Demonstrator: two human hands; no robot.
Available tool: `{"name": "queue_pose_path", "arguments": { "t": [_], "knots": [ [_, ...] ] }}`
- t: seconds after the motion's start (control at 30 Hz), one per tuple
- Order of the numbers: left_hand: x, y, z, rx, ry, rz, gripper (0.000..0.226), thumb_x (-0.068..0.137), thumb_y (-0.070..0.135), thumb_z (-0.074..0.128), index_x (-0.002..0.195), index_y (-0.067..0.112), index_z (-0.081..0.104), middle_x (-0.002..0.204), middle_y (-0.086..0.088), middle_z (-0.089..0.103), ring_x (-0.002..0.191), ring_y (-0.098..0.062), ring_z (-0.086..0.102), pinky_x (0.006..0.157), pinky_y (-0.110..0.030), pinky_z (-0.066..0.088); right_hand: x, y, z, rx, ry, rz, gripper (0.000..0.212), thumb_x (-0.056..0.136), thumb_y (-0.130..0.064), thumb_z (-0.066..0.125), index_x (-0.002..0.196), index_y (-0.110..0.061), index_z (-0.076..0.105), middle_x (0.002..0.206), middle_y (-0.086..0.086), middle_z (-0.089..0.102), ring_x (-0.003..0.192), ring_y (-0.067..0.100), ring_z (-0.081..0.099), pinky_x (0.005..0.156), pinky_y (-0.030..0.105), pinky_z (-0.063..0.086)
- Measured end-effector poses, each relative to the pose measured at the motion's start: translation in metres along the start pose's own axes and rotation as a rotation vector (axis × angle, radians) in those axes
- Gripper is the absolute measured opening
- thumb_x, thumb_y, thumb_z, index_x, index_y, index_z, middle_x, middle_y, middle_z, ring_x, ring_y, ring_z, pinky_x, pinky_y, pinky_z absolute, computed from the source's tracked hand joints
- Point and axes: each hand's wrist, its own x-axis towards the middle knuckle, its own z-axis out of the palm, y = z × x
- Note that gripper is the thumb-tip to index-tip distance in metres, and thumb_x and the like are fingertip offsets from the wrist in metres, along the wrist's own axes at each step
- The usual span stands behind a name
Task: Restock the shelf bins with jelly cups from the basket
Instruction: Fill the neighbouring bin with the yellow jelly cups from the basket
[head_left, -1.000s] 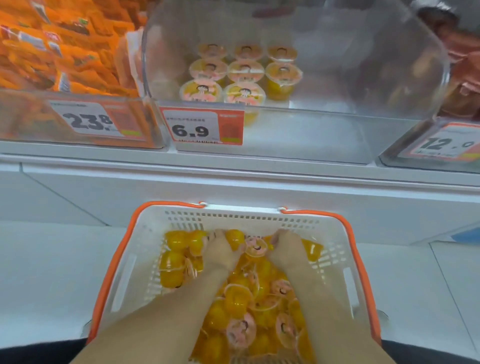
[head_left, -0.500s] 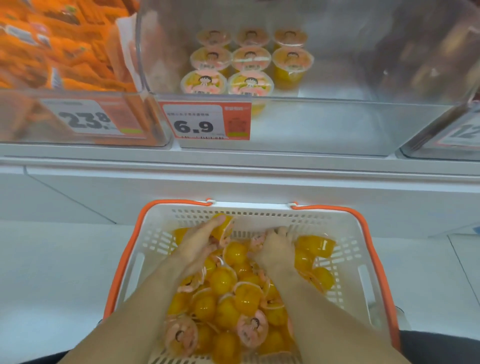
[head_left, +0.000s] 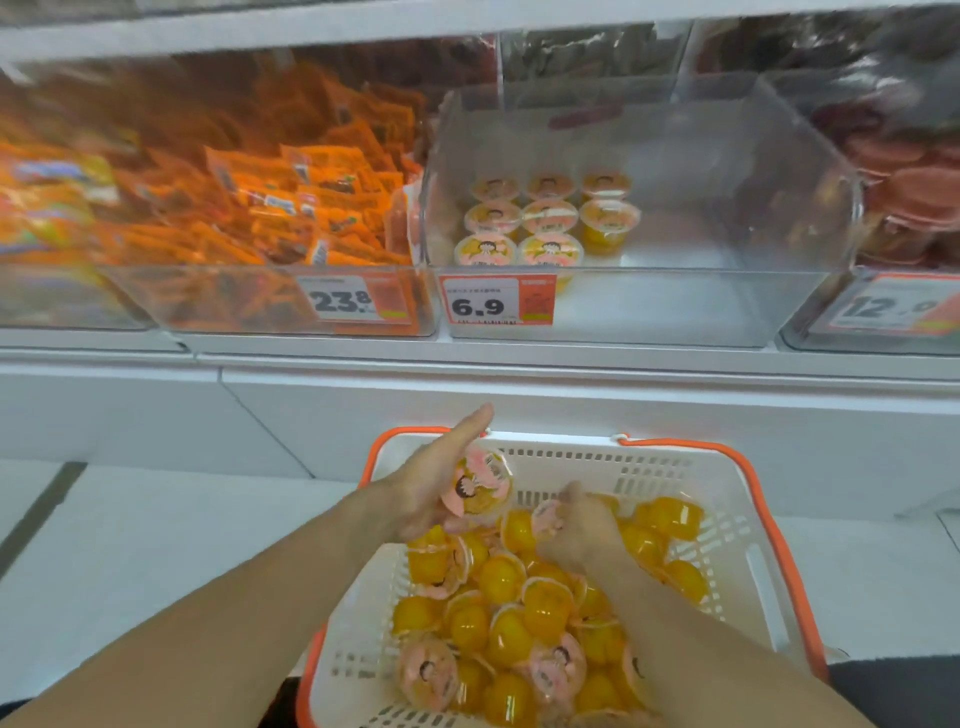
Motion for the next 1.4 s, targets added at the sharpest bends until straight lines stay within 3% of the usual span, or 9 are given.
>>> {"name": "queue_pose_path", "arguments": {
  "t": [0.2, 0.27, 0.33, 0.5, 0.57, 0.73, 0.9, 1.13, 1.4],
  "knots": [
    [-0.054, 0.038, -0.017, 0.291, 0.207, 0.156, 0.076, 0.077, 0.069, 0.06, 0.106, -0.001, 0.066, 0.095, -0.037, 0.066, 0.065, -0.043, 0.059, 0.053, -0.042, 0.051, -0.026, -0.06, -0.07, 0.116, -0.306, -0.311, 0.072, 0.052, -0.027, 0.097, 0.114, -0.031, 0.061, 0.116, -0.001, 0.061, 0.097, 0.015, 0.065, 0.082, 0.03, 0.056],
    [-0.066, 0.042, -0.021, 0.286, 0.292, 0.211, 0.085, 0.068, 0.07, 0.057, 0.092, -0.011, 0.068, 0.087, -0.037, 0.067, 0.07, -0.045, 0.064, 0.074, -0.052, 0.055, -0.046, -0.081, -0.104, 0.162, -0.264, -0.402, 0.072, 0.054, -0.029, 0.096, 0.116, -0.034, 0.061, 0.122, -0.002, 0.061, 0.091, 0.012, 0.067, 0.081, 0.031, 0.057],
    [-0.073, 0.05, -0.021, 0.25, 0.317, 0.236, 0.084, 0.079, 0.067, 0.054, 0.092, -0.016, 0.066, 0.084, -0.039, 0.065, 0.061, -0.037, 0.063, 0.064, -0.043, 0.053, -0.072, -0.099, -0.143, 0.18, -0.188, -0.465, 0.071, 0.059, -0.027, 0.095, 0.12, -0.036, 0.06, 0.117, -0.009, 0.061, 0.092, 0.009, 0.068, 0.079, 0.027, 0.056],
    [-0.092, 0.082, -0.01, 0.305, 0.178, 0.175, 0.09, 0.08, 0.077, 0.053, 0.105, -0.008, 0.067, 0.086, -0.033, 0.065, 0.074, -0.053, 0.063, 0.053, -0.032, 0.049, -0.132, -0.128, -0.231, 0.197, -0.18, -0.616, 0.07, 0.057, -0.026, 0.097, 0.118, -0.036, 0.064, 0.108, 0.005, 0.069, 0.089, 0.019, 0.067, 0.071, 0.023, 0.053],
    [-0.094, 0.091, -0.002, 0.283, 0.071, 0.183, 0.075, 0.087, 0.074, 0.048, 0.111, 0.007, 0.071, 0.096, -0.019, 0.073, 0.077, -0.036, 0.07, 0.055, -0.028, 0.053, -0.145, -0.139, -0.253, 0.125, -0.188, -0.69, 0.07, 0.055, -0.032, 0.097, 0.117, -0.039, 0.065, 0.104, 0.01, 0.069, 0.09, 0.026, 0.062, 0.07, 0.026, 0.05],
    [-0.08, 0.096, 0.029, 0.097, -0.148, 0.264, 0.05, 0.077, 0.06, 0.068, 0.115, 0.027, 0.074, 0.123, -0.025, 0.066, 0.11, -0.053, 0.058, 0.1, -0.058, 0.048, -0.161, -0.16, -0.293, -0.117, -0.312, -0.746, 0.072, 0.065, -0.018, 0.093, 0.127, -0.037, 0.061, 0.111, -0.012, 0.068, 0.091, 0.003, 0.062, 0.073, 0.022, 0.05],
    [-0.065, 0.102, 0.051, 0.055, -0.074, 0.378, 0.048, 0.089, 0.06, 0.053, 0.122, 0.028, 0.067, 0.088, -0.021, 0.073, 0.074, -0.032, 0.069, 0.062, -0.035, 0.052, -0.158, -0.133, -0.311, 0.311, -0.271, -0.714, 0.071, 0.067, 0.008, 0.085, 0.128, -0.021, 0.063, 0.121, 0.009, 0.067, 0.105, 0.023, 0.063, 0.08, 0.031, 0.055],
    [-0.058, 0.109, 0.067, 0.113, 0.201, 0.579, 0.023, 0.098, 0.047, 0.048, 0.114, 0.036, 0.06, 0.089, 0.011, 0.071, 0.059, 0.005, 0.066, 0.043, -0.013, 0.043, -0.153, -0.105, -0.266, 0.827, -0.149, -0.475, 0.057, 0.071, -0.033, 0.083, 0.115, -0.005, 0.06, 0.093, 0.021, 0.072, 0.079, 0.026, 0.07, 0.071, 0.034, 0.055],
    [-0.05, 0.114, 0.073, 0.188, 0.296, 0.533, 0.041, 0.091, 0.065, 0.05, 0.117, 0.035, 0.057, 0.108, 0.004, 0.07, 0.088, -0.014, 0.069, 0.071, -0.036, 0.054, -0.147, -0.114, -0.259, 0.807, 0.135, -0.53, 0.024, 0.087, -0.003, 0.069, 0.104, -0.004, 0.052, 0.063, 0.01, 0.062, 0.057, 0.021, 0.062, 0.058, 0.028, 0.052]
  ]
}}
